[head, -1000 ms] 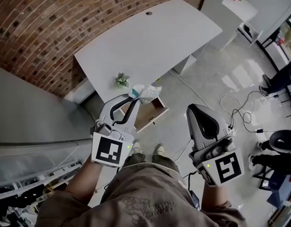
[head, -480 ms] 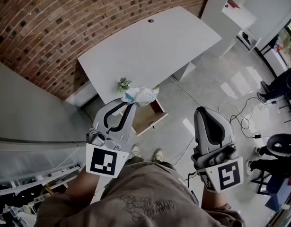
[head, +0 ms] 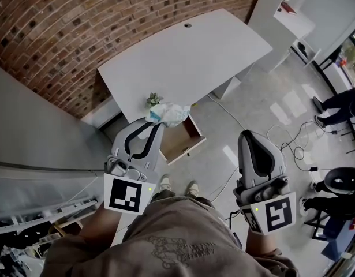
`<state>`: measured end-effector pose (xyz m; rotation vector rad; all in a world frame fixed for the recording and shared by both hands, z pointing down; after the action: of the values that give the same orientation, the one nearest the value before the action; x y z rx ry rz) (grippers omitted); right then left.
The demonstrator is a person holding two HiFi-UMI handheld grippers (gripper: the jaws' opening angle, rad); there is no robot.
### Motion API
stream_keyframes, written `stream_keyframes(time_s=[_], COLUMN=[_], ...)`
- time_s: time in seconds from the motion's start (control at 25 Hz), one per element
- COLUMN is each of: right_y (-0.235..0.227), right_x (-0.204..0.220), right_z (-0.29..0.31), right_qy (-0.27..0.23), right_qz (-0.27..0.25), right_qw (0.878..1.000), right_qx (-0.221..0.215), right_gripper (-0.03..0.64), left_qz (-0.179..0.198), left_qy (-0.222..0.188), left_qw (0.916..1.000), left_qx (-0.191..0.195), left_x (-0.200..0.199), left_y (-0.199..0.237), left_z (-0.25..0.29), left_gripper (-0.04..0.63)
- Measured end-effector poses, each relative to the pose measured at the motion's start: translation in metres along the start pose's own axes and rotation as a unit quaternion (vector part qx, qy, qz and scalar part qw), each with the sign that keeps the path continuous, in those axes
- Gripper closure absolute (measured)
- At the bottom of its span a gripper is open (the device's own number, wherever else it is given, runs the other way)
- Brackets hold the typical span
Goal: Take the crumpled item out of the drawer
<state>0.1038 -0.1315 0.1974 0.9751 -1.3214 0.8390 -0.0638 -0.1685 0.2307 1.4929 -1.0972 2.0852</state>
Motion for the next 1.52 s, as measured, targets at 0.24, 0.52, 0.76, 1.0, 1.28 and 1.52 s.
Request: stream_keyframes(time_s=[0.24,0.52,0.76,1.0,1.28,1.52], right_y=[0.007,0.014,0.016,0.019,0.024,0.022], right_x=[0.001,0.004,0.006,0.006,0.008,0.010], right_z=[0.001,0.000,-0.001,0.001,0.004,0.005], right_qy=[0.004,0.009,0.008,0.003,0.000,0.004], right_qz=[0.001,0.007,0.012,0.023,0.036,0.027], right_qw=[1.000,1.000,1.000,1.000,0.999,0.999], right_qx=[-0.009,-0.016,-0.015,-0.019,-0.028,-0.024], right_gripper=[0.589,0.590,0.589,0.589,0.589,0.589], left_qz=[-0.003,-0.001,-0.003,-0.010,-0.015,-0.011], left_qy=[0.006,0.009,0.008,0.007,0.014,0.012], left_qw=[1.0000,1.0000,1.0000,0.9999,0.9998,0.9998], left_qx=[0.001,0.000,-0.001,-0.009,-0.009,-0.008], left_x=[0.004,0.003,0.004,0.007,0.016,0.014], left_y=[0.001,0.001,0.000,0.005,0.005,0.005], left_z=[-0.005,-0.009,-0.011,-0.013,-0.014,-0.013], left_gripper=[0.558,0.558,0.558,0.558,0.558,0.558])
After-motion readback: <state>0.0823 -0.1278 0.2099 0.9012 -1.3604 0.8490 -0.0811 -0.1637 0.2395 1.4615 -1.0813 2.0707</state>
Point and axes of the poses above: the fingertips, and each gripper's own axes: z forward along the fingers, y to its left, x out of its underside, the point moved 1 cm from there along -z, backward along the fingers, and after that the axes turned 5 degrees about x, right-handed, at the moved point
